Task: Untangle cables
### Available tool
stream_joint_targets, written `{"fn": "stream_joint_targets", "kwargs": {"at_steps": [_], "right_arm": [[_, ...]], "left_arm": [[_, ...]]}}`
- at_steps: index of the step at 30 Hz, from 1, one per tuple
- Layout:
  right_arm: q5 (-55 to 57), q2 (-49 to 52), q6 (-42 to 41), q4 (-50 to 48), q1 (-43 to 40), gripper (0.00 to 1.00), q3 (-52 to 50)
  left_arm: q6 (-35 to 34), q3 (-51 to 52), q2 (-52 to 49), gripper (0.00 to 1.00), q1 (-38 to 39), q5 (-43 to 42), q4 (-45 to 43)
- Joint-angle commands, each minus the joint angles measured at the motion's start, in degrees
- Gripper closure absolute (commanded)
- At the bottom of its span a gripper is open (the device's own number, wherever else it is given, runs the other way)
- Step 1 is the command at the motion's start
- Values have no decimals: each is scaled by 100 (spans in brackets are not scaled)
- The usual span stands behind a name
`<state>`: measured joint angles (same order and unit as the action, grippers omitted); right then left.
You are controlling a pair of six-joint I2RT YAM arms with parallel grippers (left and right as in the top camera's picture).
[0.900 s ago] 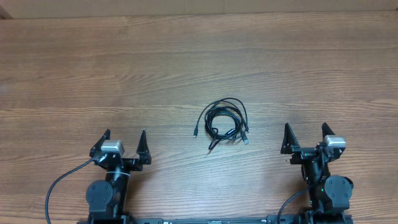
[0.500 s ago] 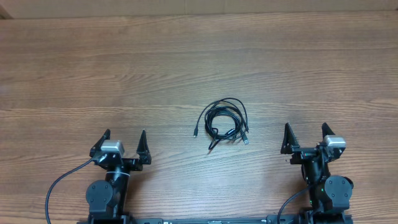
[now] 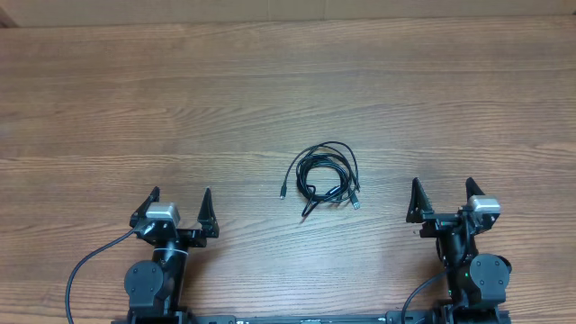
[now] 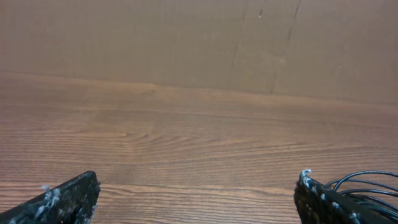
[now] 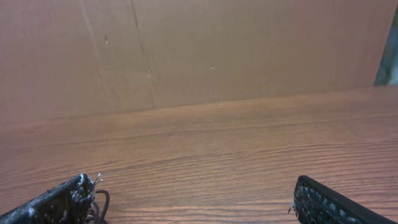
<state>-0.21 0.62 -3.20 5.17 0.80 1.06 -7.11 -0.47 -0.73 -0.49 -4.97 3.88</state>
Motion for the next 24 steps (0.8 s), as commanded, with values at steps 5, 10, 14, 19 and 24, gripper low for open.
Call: {"fn": "stream_joint_targets", "kwargs": {"at_steps": [5,10,14,19,24], "right_arm": [[-28,-46,7,-33,-13,0,-59],[-28,-46,7,-35,-13,0,-59],[-26,-46,7,-33,-13,0,-57],[35,-46,4,-26,-13,0,-46],[256,-46,4,295,-13,0,140]], "left_arm": [[-37,20,48,1,-24,-72,15],[-37,20,46,0,-24,-59,15],[-37,17,48,0,-24,-59,15],[-37,-24,48,0,-24,-57,92],[-39,-236,46,0,-24,109,544]]}}
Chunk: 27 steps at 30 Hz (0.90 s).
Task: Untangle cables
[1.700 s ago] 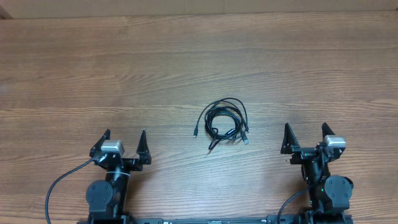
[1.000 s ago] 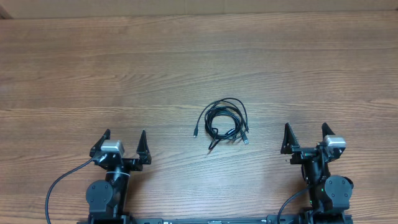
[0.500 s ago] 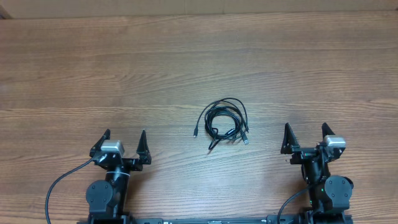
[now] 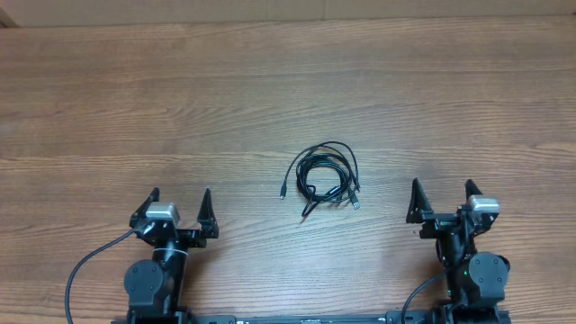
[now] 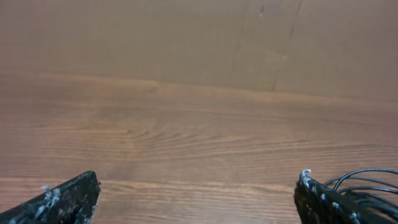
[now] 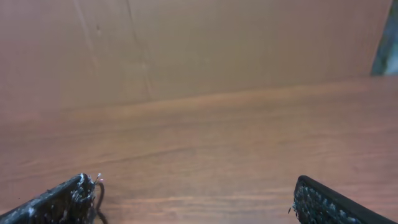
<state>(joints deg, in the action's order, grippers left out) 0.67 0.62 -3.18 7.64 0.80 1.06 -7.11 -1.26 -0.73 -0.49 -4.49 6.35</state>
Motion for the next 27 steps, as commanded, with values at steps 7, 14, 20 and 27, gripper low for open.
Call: {"fn": "stream_joint_targets", "kwargs": {"at_steps": [7,14,20,27], "right_arm": [[284,-44,-153,564,-13,0,407],[426,44,-321,868,-13,0,645],[426,645,-321,992,-13,0,994],[422,2094,-323,1222,-13,0,1812]], "left_arm": [[-39,-826,-66,1,-24,363,1318],[-83,-1390,-728,1,-24,341,1633],[-146,-2044,-1696,0,-24,278,1652],[-175,-3121,-2962,0,-24,-157,2151]]}}
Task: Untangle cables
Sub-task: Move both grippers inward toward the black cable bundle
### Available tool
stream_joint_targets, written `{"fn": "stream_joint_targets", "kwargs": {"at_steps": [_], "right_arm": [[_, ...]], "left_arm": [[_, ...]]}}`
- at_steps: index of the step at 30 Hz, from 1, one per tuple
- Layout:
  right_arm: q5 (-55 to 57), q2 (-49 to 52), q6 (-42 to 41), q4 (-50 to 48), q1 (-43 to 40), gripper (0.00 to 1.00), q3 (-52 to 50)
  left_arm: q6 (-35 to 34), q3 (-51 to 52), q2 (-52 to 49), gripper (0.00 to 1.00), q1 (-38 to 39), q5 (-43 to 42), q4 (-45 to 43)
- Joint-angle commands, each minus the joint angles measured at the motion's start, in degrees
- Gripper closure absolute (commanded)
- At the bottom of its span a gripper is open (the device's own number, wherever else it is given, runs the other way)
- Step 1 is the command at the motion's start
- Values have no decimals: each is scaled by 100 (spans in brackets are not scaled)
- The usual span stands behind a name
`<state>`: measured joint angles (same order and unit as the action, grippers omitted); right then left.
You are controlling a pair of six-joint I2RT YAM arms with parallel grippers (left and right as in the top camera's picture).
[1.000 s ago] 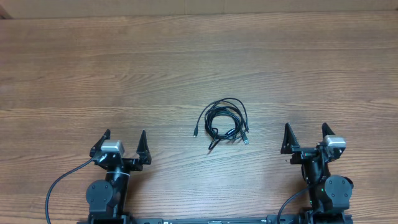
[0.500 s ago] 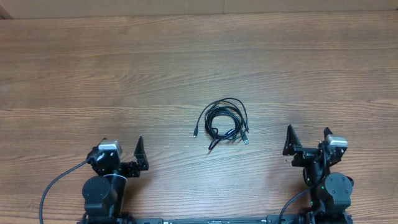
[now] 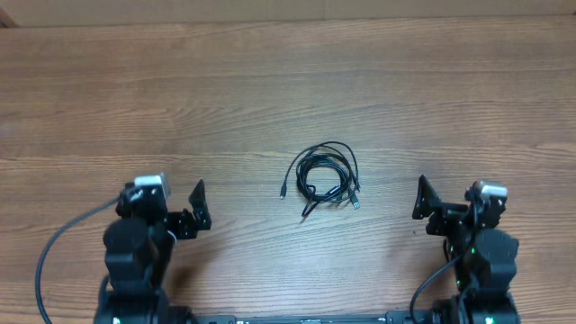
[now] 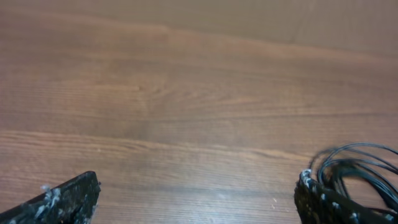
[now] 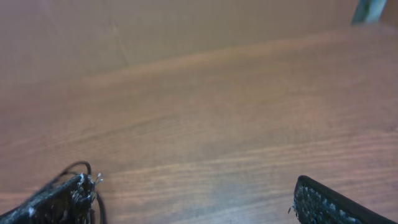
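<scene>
A bundle of thin black cables (image 3: pixel 326 175) lies coiled and tangled at the middle of the wooden table (image 3: pixel 288 81), with small plugs sticking out at its left and lower right. My left gripper (image 3: pixel 167 193) stands open near the front edge, left of the bundle and apart from it. My right gripper (image 3: pixel 448 193) stands open to the bundle's right, also apart. In the left wrist view the gripper (image 4: pixel 196 186) is empty, with cable loops (image 4: pixel 354 160) behind its right finger. In the right wrist view the gripper (image 5: pixel 193 186) is empty, and one cable loop (image 5: pixel 73 168) shows by its left finger.
A brown cardboard wall (image 4: pixel 249 12) runs along the far edge of the table. A grey-green upright (image 5: pixel 367 9) shows at the far right in the right wrist view. Each arm's own black lead (image 3: pixel 54 261) trails off the front edge.
Both wrist cameras now look more steeply down at the table, and more of the cable loops show. In the overhead view the left gripper sits further left and the right gripper slightly further right. The bundle lies unmoved.
Both grippers stood open near the front edge on either side of the tangled bundle and stayed so at the second moment. By now both arms have shifted and tipped downward, still open and empty, with the cables untouched.
</scene>
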<state>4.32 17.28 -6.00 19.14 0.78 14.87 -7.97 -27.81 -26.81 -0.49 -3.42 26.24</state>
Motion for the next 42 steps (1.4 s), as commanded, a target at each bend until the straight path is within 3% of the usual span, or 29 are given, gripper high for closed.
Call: {"fn": "stream_joint_targets", "kwargs": {"at_steps": [1,11,15,22,26,31,42], "right_arm": [[55,680,-42,190,-11,0,612],[-33,3475,-37,2249,-11,0,3016],[-975,4330,-37,2800,-11,0,3917],[-2763,4992,28,2081,-9,0,4242],[-2199,5149,28,1871,81,0,4253],[-1292,5327,26,2094,614,0,4336],[-951,6201,2,2490,1591,0,4524]], "left_arm": [[-105,-629,-514,0,-24,-310,299],[-153,-2503,-2238,1,-24,-680,2791],[-339,-2881,-2610,0,-24,-686,3434],[-1095,-2892,-2824,1,-24,-909,2983],[-1088,-2892,-2883,0,13,-1193,2212],[-1091,-2918,-3163,0,518,-787,1674],[-1093,-3097,-4223,0,1443,-31,2240]]}}
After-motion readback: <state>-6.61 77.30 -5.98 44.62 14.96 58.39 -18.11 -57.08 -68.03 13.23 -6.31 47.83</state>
